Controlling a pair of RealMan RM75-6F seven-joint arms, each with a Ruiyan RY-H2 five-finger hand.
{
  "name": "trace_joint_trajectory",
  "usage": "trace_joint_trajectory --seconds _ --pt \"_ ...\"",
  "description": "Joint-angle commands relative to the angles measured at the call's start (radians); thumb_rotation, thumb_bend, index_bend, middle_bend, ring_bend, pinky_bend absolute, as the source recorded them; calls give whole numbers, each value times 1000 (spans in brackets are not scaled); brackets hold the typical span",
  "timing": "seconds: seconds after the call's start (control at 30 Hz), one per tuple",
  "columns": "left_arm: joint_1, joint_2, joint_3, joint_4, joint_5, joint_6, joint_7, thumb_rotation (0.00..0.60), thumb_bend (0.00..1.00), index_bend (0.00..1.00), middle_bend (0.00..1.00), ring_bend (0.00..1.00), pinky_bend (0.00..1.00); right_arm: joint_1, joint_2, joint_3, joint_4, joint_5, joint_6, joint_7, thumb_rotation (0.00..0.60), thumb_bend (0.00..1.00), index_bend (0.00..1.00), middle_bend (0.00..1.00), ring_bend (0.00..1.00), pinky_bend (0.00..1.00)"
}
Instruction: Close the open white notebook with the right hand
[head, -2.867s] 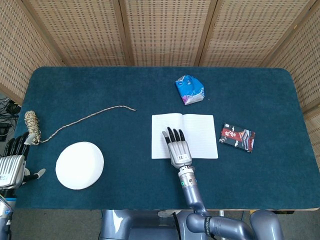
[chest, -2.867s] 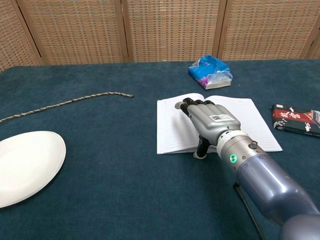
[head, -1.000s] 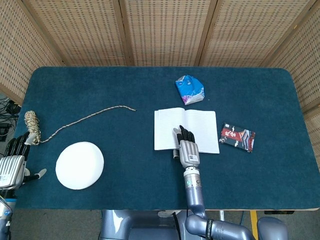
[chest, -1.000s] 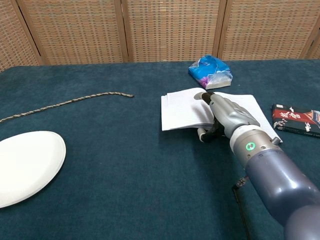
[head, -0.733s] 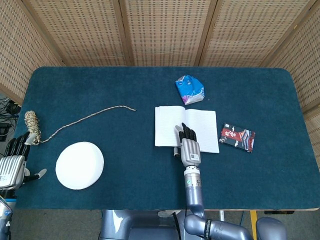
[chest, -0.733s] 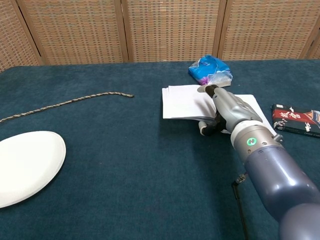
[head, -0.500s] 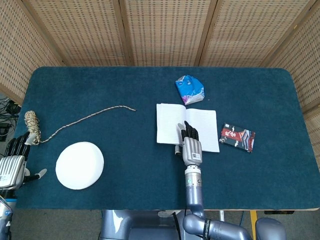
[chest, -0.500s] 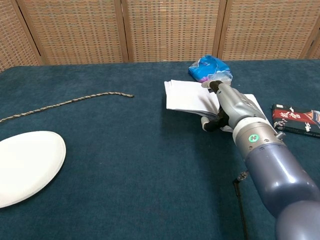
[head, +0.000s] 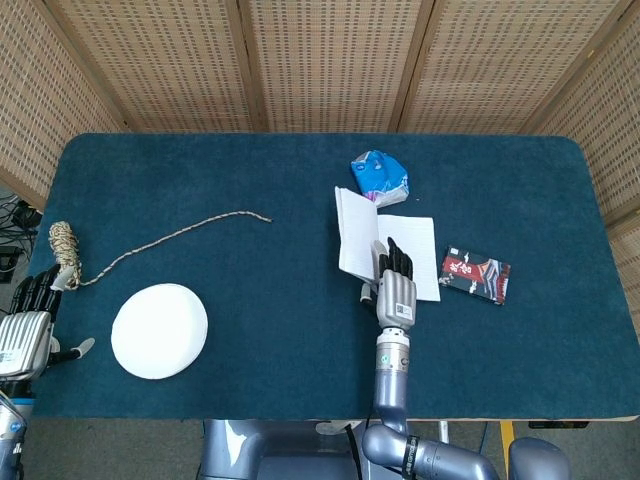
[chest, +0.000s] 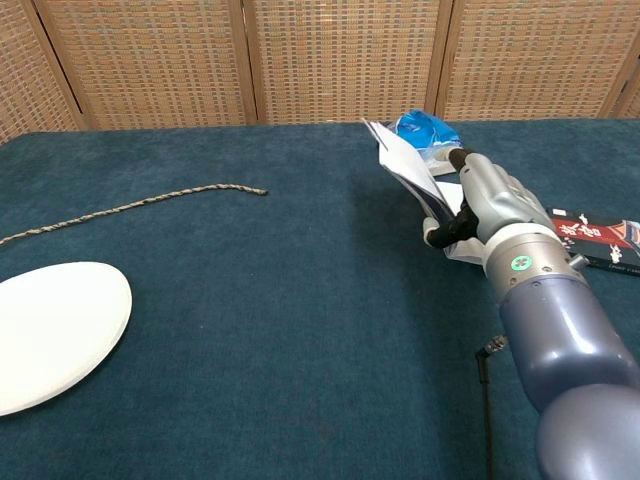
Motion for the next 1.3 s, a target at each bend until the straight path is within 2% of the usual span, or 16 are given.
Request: trace_joint_trajectory --seconds 0.03,1.1,1.23,1.3 --pt "0 0 1 -1 2 1 1 600 100 0 0 0 0 -3 -1 7 -5 6 6 1 600 616 120 0 0 0" --pt "5 1 10 -10 27 15 -1 600 101 0 0 0 0 -44 76 61 -48 17 100 -10 600 615 43 0 0 0" --pt "7 2 9 -10 28 19 -3 600 102 0 0 0 0 -55 99 44 -60 13 89 -7 600 607 43 0 0 0" --pt "8 3 8 -10 29 22 -5 600 102 0 0 0 0 -62 116 28 -69 0 83 -1 600 569 43 0 0 0"
